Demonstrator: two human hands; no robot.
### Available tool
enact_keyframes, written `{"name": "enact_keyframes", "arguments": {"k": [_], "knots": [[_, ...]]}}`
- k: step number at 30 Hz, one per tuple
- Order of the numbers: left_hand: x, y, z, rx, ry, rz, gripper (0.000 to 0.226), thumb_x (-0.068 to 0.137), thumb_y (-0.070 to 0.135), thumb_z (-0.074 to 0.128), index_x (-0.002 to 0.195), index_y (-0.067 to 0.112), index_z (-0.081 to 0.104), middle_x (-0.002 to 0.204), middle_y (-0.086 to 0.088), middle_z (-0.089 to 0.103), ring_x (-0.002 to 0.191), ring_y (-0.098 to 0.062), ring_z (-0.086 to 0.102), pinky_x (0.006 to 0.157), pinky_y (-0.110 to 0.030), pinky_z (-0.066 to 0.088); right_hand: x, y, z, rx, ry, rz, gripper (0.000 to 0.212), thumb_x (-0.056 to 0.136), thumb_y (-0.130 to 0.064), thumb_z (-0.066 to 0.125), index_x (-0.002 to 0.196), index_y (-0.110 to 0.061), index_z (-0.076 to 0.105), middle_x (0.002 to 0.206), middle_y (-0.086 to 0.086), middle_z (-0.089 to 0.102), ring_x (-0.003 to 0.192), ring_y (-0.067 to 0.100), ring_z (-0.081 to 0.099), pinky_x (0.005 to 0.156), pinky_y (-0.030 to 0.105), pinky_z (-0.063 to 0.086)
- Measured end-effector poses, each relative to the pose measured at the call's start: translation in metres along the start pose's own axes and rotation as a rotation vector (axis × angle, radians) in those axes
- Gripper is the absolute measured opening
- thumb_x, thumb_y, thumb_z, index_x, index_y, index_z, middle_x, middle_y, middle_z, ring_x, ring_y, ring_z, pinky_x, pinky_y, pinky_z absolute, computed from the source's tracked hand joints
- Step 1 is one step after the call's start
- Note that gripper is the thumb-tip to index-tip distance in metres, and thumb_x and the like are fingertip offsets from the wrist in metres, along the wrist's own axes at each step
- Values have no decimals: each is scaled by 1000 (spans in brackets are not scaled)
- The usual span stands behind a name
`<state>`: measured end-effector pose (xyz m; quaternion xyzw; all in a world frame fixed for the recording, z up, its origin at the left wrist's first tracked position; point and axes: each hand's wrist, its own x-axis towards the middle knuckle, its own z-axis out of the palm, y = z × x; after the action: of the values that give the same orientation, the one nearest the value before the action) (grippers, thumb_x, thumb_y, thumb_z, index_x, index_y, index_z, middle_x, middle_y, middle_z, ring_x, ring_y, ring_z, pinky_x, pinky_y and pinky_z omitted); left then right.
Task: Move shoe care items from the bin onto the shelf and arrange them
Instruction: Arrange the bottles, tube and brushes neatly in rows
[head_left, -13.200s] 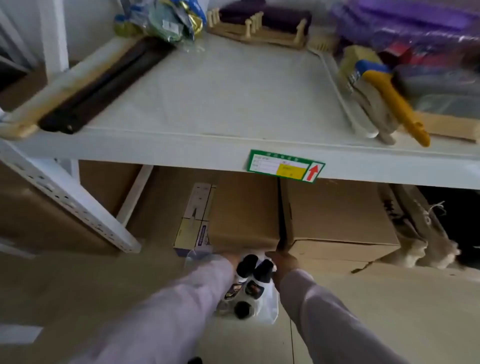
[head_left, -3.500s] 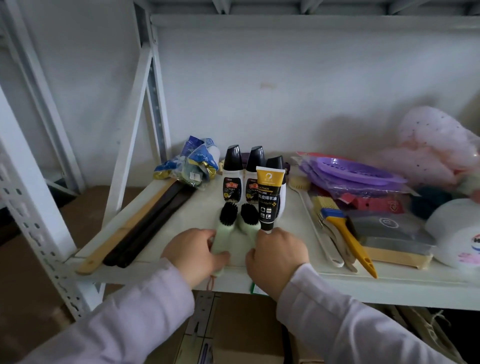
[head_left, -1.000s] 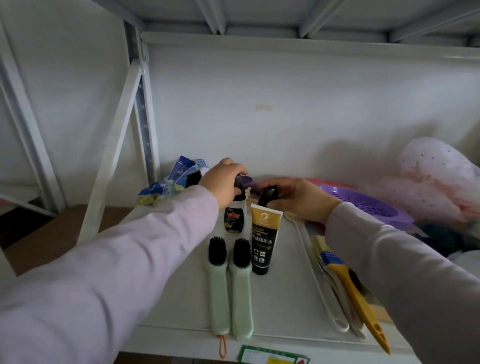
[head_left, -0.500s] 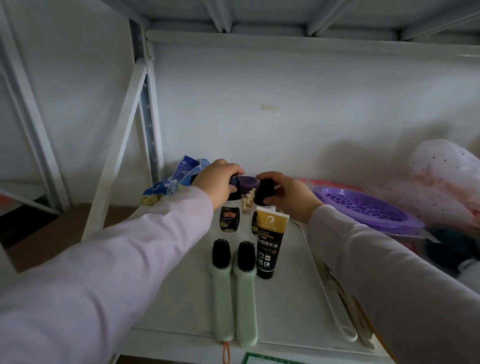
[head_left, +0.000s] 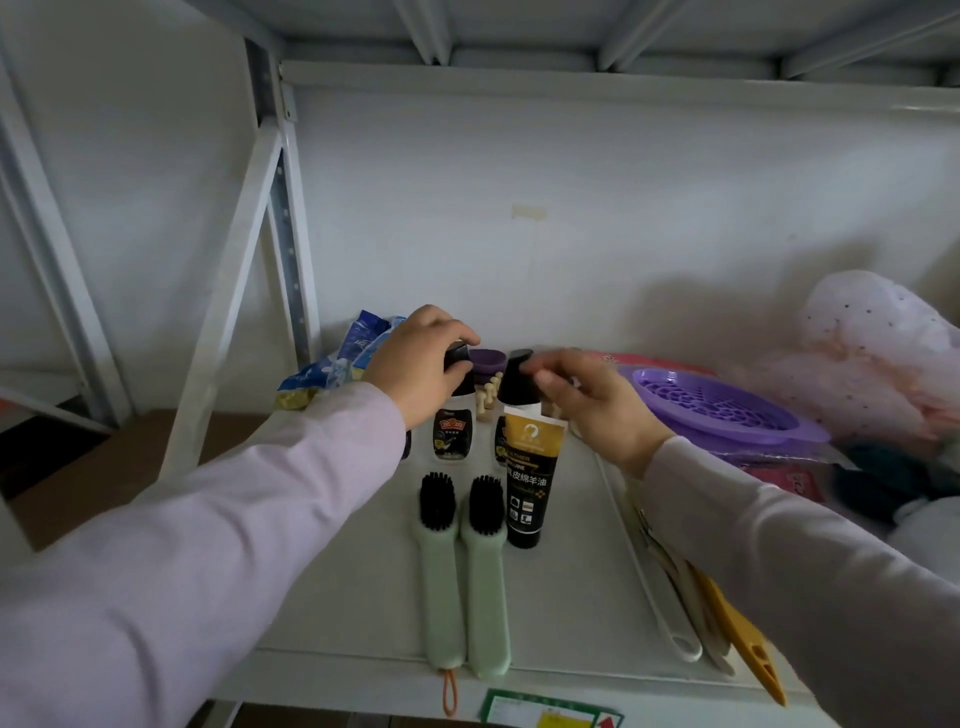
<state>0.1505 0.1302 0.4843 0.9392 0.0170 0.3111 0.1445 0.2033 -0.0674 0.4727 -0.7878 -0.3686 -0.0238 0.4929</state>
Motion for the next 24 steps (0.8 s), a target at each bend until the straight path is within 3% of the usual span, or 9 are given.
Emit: {"name": "enact_keyframes", "arguments": {"k": [2,5,8,13,16,19,24], "knots": [[-6,7,-2,-70,8,32,22,92,21,57,112,20,65,118,-2,57,104,-17,58,89,-25,45,-20,-7,-2,125,-127,-16,24,87,-39,49,102,-28,64,100,-8,66,97,7,61,91,26,49],[-16,18,-1,-164,-40,56,19,93,20,54,108,21,66,111,-1,61,94,-14,61,87,-32,53,-40,-5,3,-48,-229,19,37,75,-33,72,107,-30,55,98,-11,65,86,7,62,83,24,53],[-25,25,2,-178,-80,53,19,93,19,53,107,22,66,109,1,61,91,-12,62,85,-29,53,-47,11,15,-283,-215,110,49,72,-22,77,114,-28,54,101,-5,69,88,10,66,86,33,56],[-46,26,4,-201,-186,31,21,92,13,54,108,19,66,110,0,65,95,-13,63,88,-28,52,-44,24,12,-314,-114,172,38,80,-13,67,117,-19,56,109,2,69,93,17,64,90,33,51],[-62,21,3,-221,-238,7,22,92,10,54,109,18,66,111,0,65,95,-13,63,85,-23,50,-35,29,-2,-318,-13,241,35,82,-12,64,116,-16,55,113,6,68,97,22,64,93,41,51],[-76,11,3,-211,-281,-3,22,91,9,55,108,17,66,109,0,66,93,-11,63,82,-18,49,-31,34,-6,-398,-30,299,37,85,-11,62,120,-14,52,118,8,65,107,25,62,95,38,50],[-92,-2,2,-201,-330,-48,25,87,6,58,107,19,67,102,6,63,91,-10,63,83,-23,54,-28,38,-3,-412,-35,370,36,87,-12,59,122,-12,51,122,9,63,111,25,60,97,39,49]]}}
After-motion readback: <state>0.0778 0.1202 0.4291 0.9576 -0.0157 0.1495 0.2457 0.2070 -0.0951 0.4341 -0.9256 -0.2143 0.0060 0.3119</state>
